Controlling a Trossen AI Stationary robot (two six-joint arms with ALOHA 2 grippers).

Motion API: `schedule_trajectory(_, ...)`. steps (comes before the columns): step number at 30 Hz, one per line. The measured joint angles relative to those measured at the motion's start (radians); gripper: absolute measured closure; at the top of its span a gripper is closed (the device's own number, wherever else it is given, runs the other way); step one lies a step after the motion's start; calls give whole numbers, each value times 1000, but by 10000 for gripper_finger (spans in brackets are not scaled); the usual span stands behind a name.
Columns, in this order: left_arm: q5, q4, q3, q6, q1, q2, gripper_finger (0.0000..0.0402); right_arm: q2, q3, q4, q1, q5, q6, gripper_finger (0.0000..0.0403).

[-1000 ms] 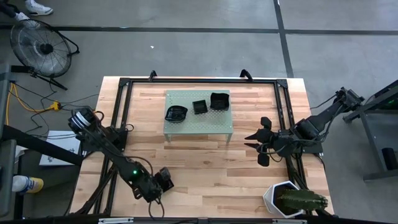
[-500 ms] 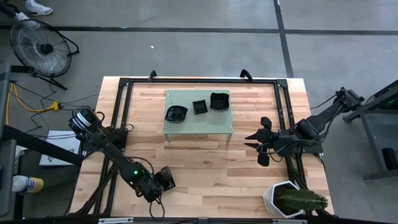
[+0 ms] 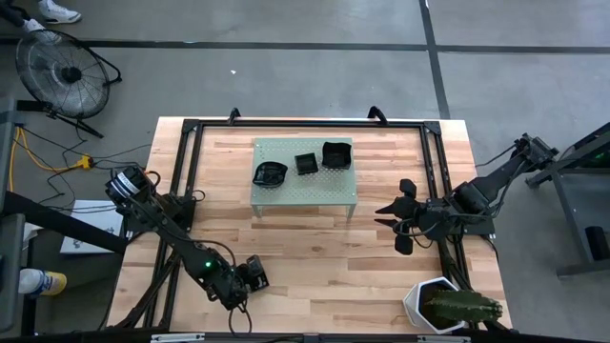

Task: Pick & Place Mini shaped plates
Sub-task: Stack the square plate on top of the other square plates on the shelf

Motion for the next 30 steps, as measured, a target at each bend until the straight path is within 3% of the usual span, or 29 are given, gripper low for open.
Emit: schedule_trajectory(30, -18, 2, 1, 12, 0, 0, 389, 0, 0, 0, 0, 0, 3, 308)
